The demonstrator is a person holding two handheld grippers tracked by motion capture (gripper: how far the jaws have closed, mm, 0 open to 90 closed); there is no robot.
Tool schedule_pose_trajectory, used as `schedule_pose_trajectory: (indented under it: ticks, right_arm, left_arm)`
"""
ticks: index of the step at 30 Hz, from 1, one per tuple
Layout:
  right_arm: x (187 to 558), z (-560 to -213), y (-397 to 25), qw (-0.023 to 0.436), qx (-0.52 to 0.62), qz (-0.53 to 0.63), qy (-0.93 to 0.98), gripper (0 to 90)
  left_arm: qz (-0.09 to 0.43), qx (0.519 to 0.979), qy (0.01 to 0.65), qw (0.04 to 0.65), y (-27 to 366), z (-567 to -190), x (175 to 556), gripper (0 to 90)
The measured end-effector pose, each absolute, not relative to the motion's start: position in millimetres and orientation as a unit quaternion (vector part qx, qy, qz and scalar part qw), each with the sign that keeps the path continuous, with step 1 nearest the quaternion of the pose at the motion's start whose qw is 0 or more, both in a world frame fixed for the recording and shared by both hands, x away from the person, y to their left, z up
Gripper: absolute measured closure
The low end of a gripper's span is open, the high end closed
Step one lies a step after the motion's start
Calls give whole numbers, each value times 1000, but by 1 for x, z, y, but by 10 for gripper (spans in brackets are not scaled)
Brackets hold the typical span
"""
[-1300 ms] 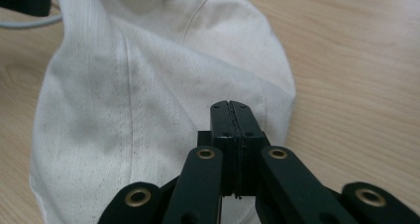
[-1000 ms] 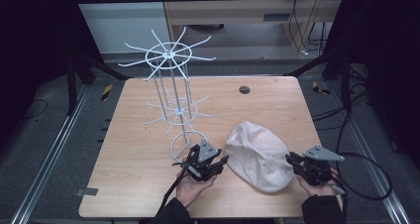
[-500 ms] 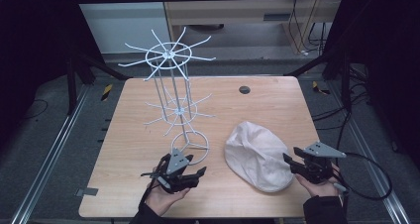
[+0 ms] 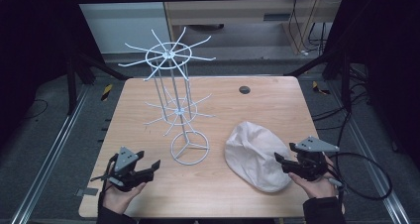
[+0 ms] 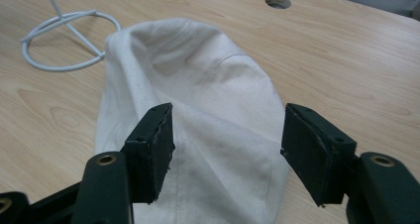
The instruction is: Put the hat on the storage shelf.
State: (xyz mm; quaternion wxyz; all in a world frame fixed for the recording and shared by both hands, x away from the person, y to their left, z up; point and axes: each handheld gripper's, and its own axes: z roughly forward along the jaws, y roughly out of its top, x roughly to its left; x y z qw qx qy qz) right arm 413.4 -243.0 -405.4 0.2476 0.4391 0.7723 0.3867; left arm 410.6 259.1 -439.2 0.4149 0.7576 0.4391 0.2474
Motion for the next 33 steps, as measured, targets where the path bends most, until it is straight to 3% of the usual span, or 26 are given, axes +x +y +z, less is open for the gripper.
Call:
schedule_pose_trajectory:
  ticks: [10,21,33]
  right_arm:
    - [418,-391,-218,229,405,366,806,443]
    - [429,-391,-193,190,384,328,842,547]
    - [445,-410,-178,170,395,294,854,589]
  left_arm:
    - [270,732,491,387,301,-456,420,291]
    - [286,715,526,362,318,-465,423,298]
    - [282,721,526,351,318,-468,423,312]
